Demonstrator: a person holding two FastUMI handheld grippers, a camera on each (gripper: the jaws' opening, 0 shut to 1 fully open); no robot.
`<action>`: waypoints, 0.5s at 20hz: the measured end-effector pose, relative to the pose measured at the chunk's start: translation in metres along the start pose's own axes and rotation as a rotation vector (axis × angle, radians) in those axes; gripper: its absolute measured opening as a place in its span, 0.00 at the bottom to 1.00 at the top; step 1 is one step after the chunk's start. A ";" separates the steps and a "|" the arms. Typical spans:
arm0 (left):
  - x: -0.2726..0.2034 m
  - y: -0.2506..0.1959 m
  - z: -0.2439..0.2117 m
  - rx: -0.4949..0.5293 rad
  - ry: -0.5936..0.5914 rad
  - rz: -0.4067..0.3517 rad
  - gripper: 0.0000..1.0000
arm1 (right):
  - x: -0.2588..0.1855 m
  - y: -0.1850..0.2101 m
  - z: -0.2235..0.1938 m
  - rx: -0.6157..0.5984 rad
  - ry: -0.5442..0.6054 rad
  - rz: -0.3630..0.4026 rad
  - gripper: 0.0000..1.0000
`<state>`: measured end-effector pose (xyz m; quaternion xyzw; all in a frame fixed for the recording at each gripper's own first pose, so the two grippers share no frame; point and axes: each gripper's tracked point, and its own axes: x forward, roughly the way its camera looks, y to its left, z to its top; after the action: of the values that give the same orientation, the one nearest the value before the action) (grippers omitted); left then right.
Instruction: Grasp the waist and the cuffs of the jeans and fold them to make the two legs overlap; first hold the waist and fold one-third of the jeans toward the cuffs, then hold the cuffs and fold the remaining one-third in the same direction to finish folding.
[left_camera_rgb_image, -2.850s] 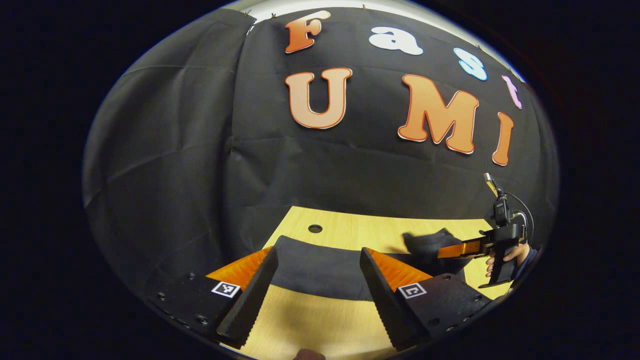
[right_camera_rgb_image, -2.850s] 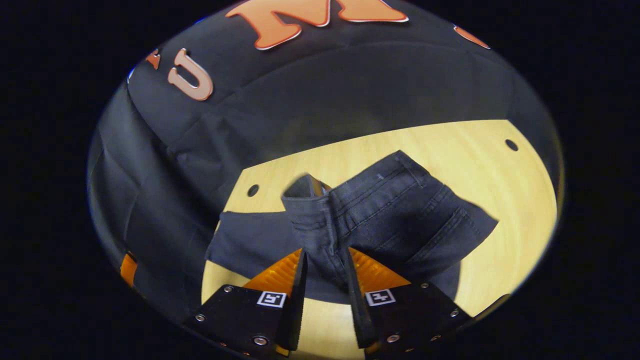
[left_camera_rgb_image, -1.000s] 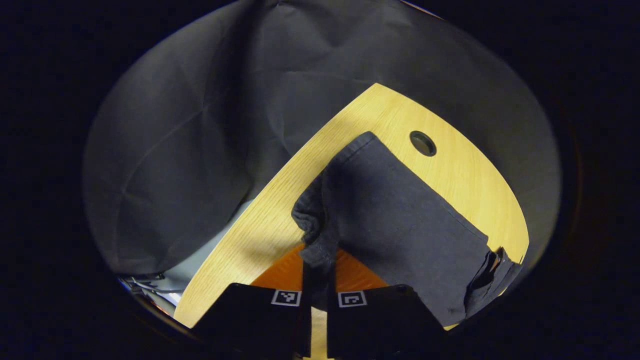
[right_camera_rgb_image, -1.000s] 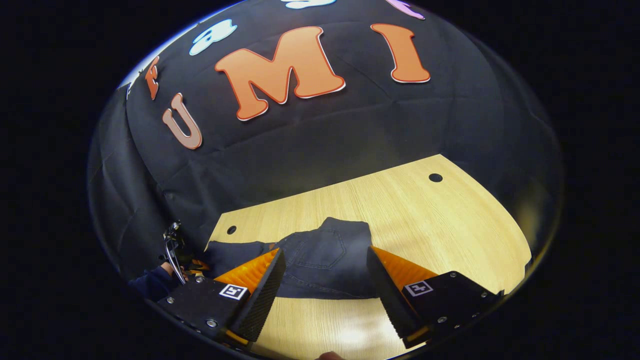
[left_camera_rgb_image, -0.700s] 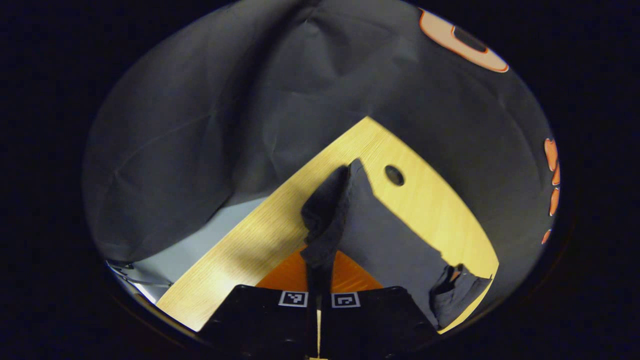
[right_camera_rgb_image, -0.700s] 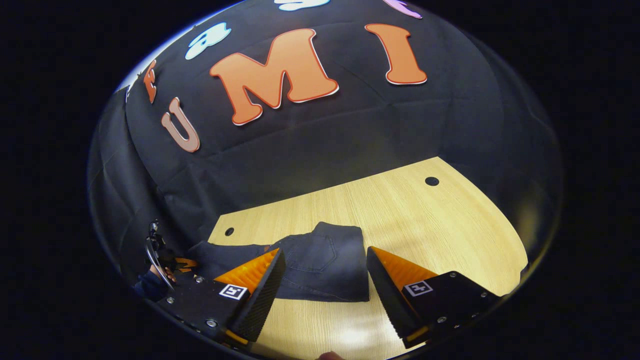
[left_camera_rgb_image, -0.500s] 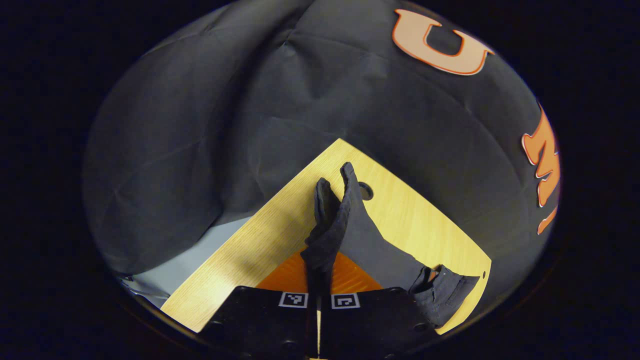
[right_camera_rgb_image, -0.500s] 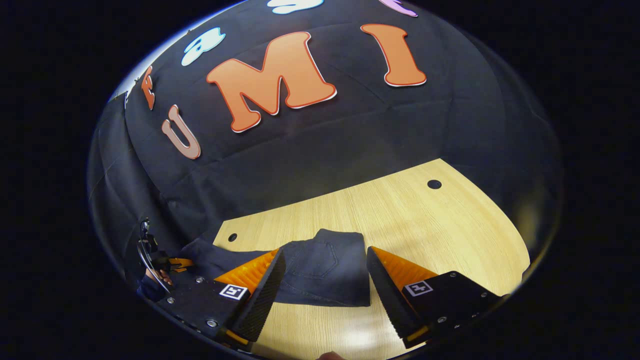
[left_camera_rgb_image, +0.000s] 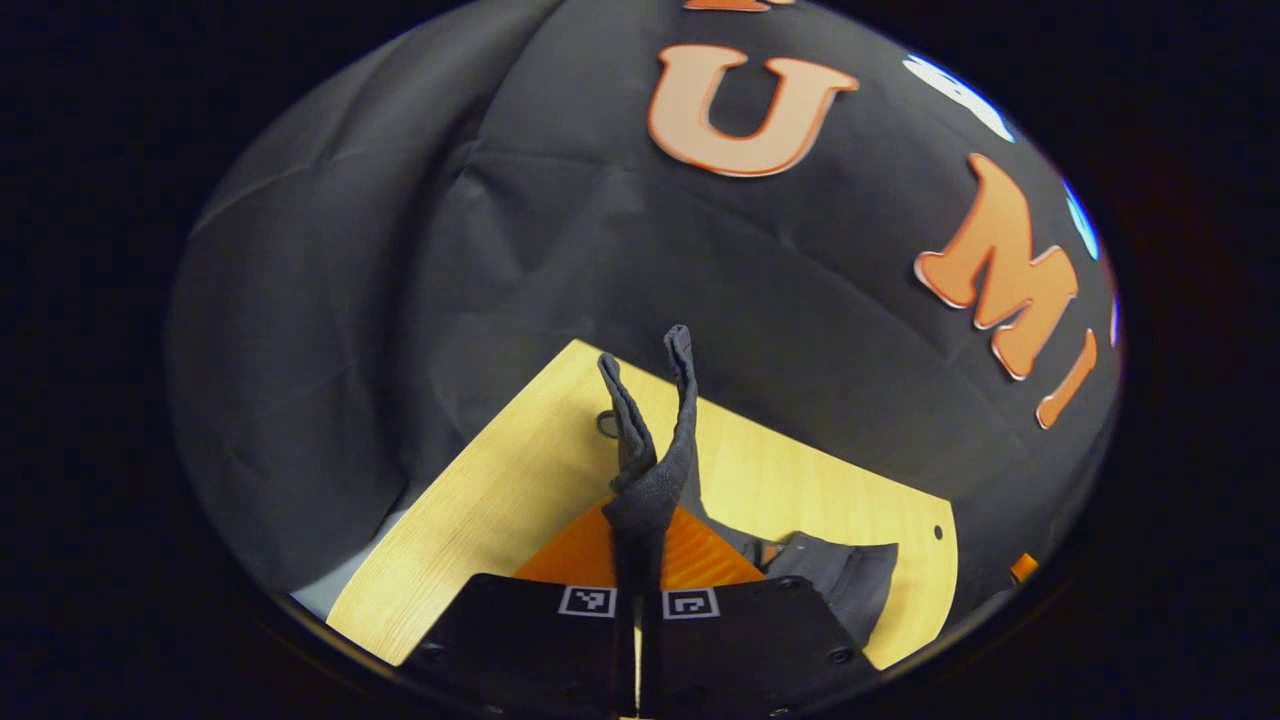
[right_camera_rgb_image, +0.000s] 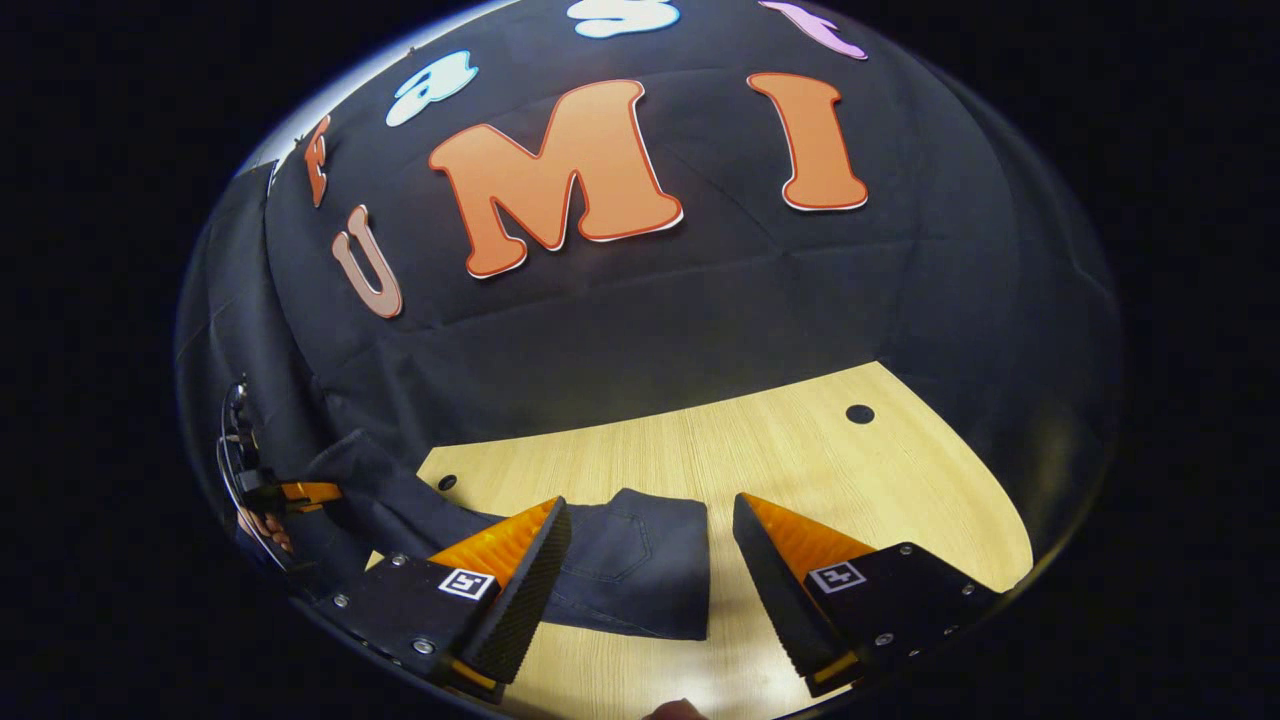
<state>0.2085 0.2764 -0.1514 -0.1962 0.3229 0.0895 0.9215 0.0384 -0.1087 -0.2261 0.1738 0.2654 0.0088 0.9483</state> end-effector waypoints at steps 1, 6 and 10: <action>-0.007 -0.020 0.002 0.016 -0.008 -0.033 0.02 | 0.001 -0.001 0.000 -0.002 0.002 0.004 0.98; -0.020 -0.110 -0.001 0.124 -0.011 -0.126 0.02 | 0.004 -0.007 -0.003 -0.022 0.021 0.031 0.98; -0.021 -0.170 -0.014 0.188 0.012 -0.162 0.02 | 0.004 -0.017 0.000 -0.021 0.019 0.042 0.98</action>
<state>0.2341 0.1155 -0.0967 -0.1351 0.3185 -0.0170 0.9381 0.0411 -0.1241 -0.2337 0.1694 0.2708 0.0334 0.9470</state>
